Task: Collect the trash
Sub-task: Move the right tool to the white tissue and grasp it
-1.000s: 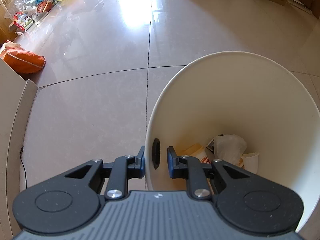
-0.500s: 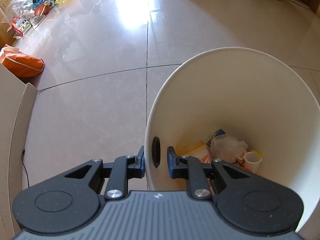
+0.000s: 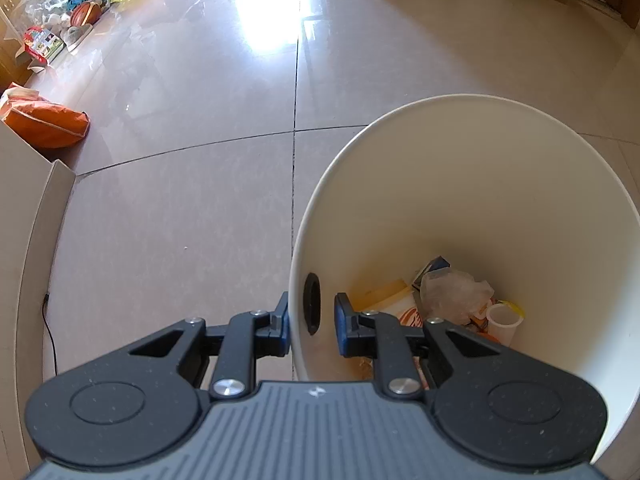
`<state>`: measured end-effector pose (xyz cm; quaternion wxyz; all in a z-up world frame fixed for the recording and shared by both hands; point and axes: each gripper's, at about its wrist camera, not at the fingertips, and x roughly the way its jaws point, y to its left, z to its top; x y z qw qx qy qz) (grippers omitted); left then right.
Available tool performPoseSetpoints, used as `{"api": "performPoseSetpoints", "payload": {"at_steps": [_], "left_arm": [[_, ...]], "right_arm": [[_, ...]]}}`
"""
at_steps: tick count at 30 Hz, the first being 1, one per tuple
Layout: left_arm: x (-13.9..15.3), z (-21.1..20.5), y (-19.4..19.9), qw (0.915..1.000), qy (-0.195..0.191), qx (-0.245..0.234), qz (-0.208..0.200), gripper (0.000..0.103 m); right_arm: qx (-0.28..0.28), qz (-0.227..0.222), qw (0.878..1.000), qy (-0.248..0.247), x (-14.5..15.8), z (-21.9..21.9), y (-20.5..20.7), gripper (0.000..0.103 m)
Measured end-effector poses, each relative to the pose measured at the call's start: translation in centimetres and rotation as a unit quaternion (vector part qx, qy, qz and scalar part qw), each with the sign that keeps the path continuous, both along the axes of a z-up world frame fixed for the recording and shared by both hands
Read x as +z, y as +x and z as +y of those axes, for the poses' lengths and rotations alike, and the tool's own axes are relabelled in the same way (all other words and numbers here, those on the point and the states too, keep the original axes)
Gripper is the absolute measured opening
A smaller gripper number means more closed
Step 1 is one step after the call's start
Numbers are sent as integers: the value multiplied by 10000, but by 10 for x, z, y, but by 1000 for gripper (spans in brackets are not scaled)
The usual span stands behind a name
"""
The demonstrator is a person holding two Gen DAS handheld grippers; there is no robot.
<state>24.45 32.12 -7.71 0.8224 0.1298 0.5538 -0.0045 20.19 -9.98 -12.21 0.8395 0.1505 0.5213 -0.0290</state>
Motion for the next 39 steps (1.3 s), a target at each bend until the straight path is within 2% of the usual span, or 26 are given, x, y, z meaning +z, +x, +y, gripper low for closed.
{"api": "performPoseSetpoints", "payload": {"at_steps": [5,12,19,24,33,39], "left_arm": [[-2,-1,0,10000,-9,17,7,18],[-1,-2,-1,10000,32,24,9,18],[-4,-9,1,9998,177,-12,72,19],[-5,-9,2,9998,164,23,85,19],[-6,-10,0,9998,202,-3,51,20],[-7,-12,0,9997,230,-1,38,22]], "right_arm": [[-623,312,9968,391,-41,-19,-4,100],[-1370,459,9858,852,-88,-28,-2,100],[-2168,583,9700,932,-135,-36,1,89],[-2722,666,9568,771,-163,-34,1,85],[-3612,671,9276,680,-192,-33,13,85],[-3527,568,9335,305,-195,-23,36,85]]}}
